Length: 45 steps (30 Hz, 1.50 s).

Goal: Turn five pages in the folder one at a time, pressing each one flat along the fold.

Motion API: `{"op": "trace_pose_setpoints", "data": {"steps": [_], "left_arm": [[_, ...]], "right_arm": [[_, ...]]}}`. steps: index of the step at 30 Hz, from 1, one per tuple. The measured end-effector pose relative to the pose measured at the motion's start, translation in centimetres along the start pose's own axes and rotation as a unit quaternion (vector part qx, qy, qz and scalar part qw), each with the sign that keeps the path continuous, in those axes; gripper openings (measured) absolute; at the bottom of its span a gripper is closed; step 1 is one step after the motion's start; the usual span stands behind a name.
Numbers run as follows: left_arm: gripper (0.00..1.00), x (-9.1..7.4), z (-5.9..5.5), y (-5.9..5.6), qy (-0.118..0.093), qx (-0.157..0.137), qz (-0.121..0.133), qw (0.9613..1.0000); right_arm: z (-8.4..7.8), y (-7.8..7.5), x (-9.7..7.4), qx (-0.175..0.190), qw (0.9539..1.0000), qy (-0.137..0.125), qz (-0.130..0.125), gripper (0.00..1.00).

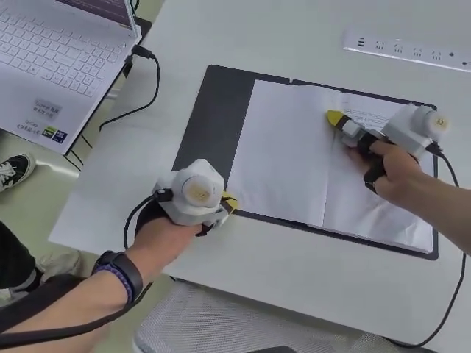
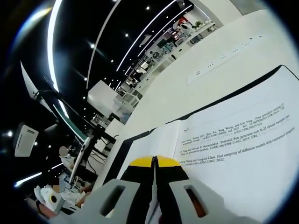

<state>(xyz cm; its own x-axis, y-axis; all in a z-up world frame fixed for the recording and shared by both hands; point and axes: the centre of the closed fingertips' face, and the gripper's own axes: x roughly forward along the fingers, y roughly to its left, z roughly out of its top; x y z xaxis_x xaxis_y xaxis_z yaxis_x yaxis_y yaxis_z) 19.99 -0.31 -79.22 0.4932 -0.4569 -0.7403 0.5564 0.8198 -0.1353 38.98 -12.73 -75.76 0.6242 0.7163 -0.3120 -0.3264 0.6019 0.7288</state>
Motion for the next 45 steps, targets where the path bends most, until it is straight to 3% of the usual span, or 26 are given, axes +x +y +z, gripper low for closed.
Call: {"op": "trace_pose_setpoints", "data": {"steps": [4,14,23,33,45], "left_arm": [[0.0,0.0,0.0,0.0,0.0,0.0,0.0,1.0],[0.0,0.0,-0.1,-0.1,-0.002,-0.004,-0.001,1.0],[0.0,-0.1,-0.1,-0.1,-0.004,-0.002,0.002,1.0],[0.0,-0.1,-0.1,-0.1,-0.008,-0.003,0.002,1.0],[0.0,-0.1,-0.1,-0.1,-0.011,-0.001,-0.001,0.9999]], "right_arm": [[0.1,-0.2,-0.3,0.005,1.0,-0.002,0.004,0.0],[-1.7,0.7,-2.6,0.017,0.9998,-0.008,0.008,0.0],[-2.9,0.8,-3.6,0.03,0.9994,-0.014,0.009,0.0],[-4.1,1.2,-4.7,0.03,0.9994,-0.01,0.014,0.0],[-6.2,2.1,-6.5,0.031,0.999,0.014,0.029,0.0]]}}
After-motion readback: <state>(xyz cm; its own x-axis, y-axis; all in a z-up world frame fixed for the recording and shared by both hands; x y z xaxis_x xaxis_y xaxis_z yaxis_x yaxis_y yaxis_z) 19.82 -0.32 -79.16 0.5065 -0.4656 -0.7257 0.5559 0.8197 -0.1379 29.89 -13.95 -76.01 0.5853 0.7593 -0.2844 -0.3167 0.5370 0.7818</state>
